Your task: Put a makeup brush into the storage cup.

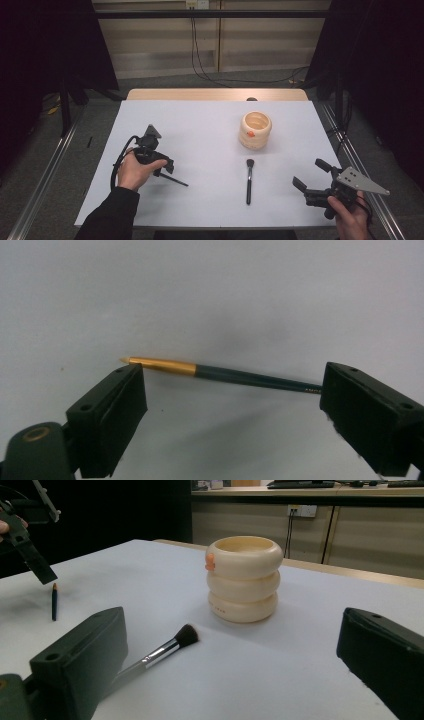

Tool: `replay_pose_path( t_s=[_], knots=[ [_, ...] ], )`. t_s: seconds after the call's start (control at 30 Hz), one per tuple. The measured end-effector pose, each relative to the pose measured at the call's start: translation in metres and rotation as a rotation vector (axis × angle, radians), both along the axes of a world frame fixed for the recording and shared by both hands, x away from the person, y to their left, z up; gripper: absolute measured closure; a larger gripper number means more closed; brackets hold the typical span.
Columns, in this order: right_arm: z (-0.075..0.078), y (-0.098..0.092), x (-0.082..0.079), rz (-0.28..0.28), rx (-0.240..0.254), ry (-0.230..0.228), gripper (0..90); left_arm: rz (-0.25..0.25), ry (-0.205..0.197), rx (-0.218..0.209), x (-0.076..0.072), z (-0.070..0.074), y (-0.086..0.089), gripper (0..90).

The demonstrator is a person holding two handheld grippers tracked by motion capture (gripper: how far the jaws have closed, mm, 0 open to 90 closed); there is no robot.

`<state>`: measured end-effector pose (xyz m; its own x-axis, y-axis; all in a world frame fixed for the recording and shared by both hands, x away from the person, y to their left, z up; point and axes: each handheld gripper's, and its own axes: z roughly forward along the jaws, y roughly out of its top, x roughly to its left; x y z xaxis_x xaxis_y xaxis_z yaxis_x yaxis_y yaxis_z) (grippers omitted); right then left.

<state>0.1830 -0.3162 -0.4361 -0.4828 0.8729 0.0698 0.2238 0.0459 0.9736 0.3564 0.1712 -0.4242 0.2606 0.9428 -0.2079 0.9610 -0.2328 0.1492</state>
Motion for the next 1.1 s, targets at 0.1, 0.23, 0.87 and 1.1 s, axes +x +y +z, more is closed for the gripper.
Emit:
replay_pose_path(
  t_s=[0.1, 0.23, 0.87, 1.1],
  knots=[
    [0.000, 0.000, 0.000, 0.000, -0.002, -0.002, 0.0, 0.019, 0.013, 0.019, 0.002, -0.002, 0.000, 16.2],
    [0.000, 0.000, 0.000, 0.000, -0.002, -0.001, 0.0, 0.049, 0.032, 0.040, 0.005, -0.007, -0.001, 24.1],
    [0.000, 0.000, 0.000, 0.001, -0.001, -0.001, 0.0, 0.117, 0.089, 0.044, 0.010, -0.018, 0.001, 29.8],
    [0.000, 0.000, 0.000, 0.001, -0.002, -0.002, 0.0, 0.131, 0.104, 0.070, 0.015, -0.018, -0.002, 31.9]
  ],
)
